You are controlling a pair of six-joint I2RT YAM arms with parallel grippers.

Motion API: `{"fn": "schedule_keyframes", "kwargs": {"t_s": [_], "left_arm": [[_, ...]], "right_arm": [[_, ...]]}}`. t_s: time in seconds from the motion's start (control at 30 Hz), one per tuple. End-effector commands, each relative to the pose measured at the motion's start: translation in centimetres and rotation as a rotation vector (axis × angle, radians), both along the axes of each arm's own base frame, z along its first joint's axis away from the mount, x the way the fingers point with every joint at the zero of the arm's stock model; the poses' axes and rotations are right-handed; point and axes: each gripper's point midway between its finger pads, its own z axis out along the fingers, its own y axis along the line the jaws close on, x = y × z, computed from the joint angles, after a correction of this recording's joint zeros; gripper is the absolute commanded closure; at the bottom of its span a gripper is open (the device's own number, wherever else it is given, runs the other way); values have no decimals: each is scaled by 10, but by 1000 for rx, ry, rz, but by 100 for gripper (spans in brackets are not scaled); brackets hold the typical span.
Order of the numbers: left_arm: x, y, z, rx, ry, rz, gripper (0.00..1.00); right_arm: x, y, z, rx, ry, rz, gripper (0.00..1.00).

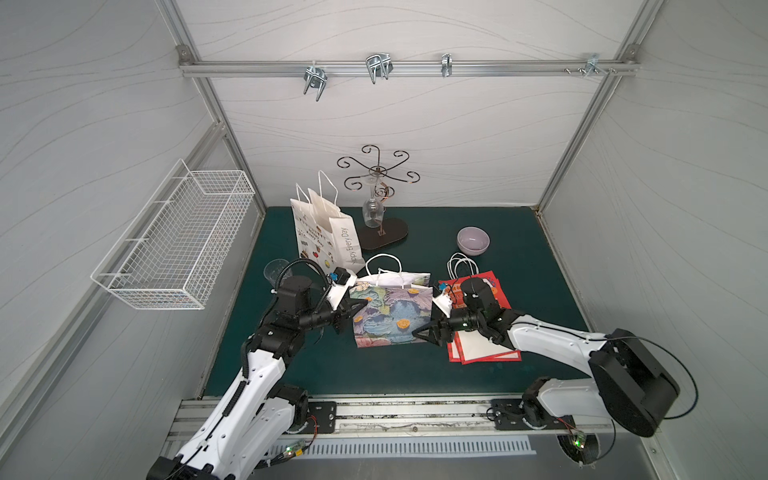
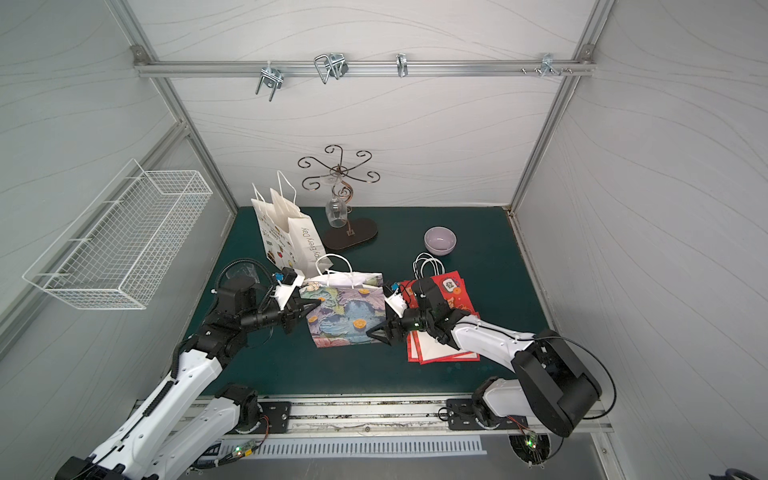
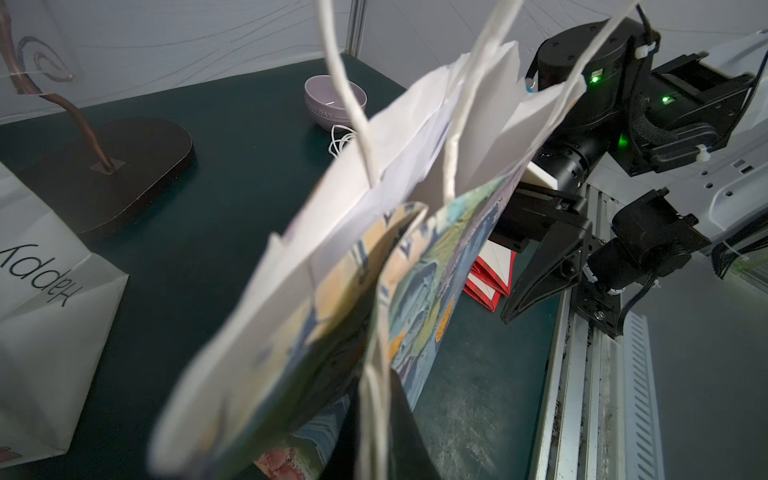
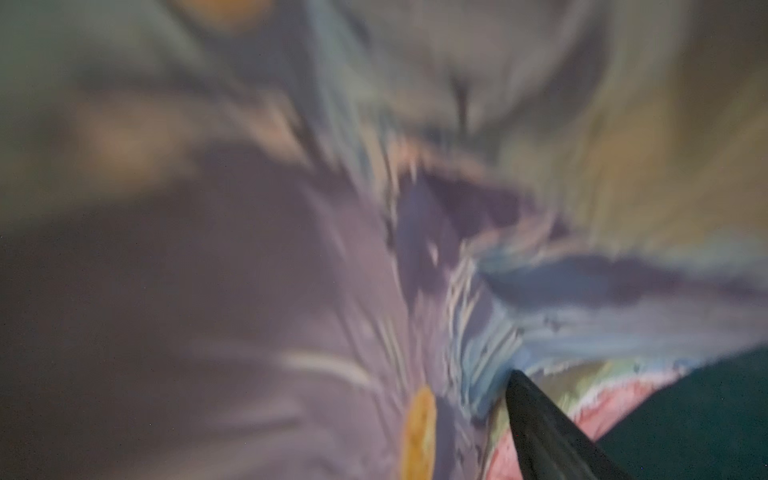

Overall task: Put away the paper bag
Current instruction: Press the paper bag at the center of the board.

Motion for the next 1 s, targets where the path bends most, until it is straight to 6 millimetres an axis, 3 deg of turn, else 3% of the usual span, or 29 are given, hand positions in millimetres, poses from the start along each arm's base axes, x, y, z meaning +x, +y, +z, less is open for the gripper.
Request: {"fn": "schedule_keyframes", "kwargs": {"t_s": [0.0,0.17,0.33,0.43,0.5,0.63,0.8,0.97], "left_arm": [[6,0,8,-10,-38,11,92],[8,1,6,-7,-38,22,92],[7,2,5,3,-46,20,92],[4,4,3,23,-54,19,92],[2,4,2,29,-56,20,93],[3,5,0,27,-51,30,93],[4,5,0,16,-50,39,94],[4,4,-1,8,-42,28,94]], "right_arm": [[-14,9,46,164,-119,112,19],[-21,11,74,213,-139,165,20],[-13,6,91,190,-221,113,19],[12,-11,79,66,-246,-56,17],[25,-30,67,-2,-170,-162,16],[10,-57,44,-94,-39,-213,16],[4,-73,50,-51,-51,-310,16],[8,-68,61,-16,-187,-266,16]]}}
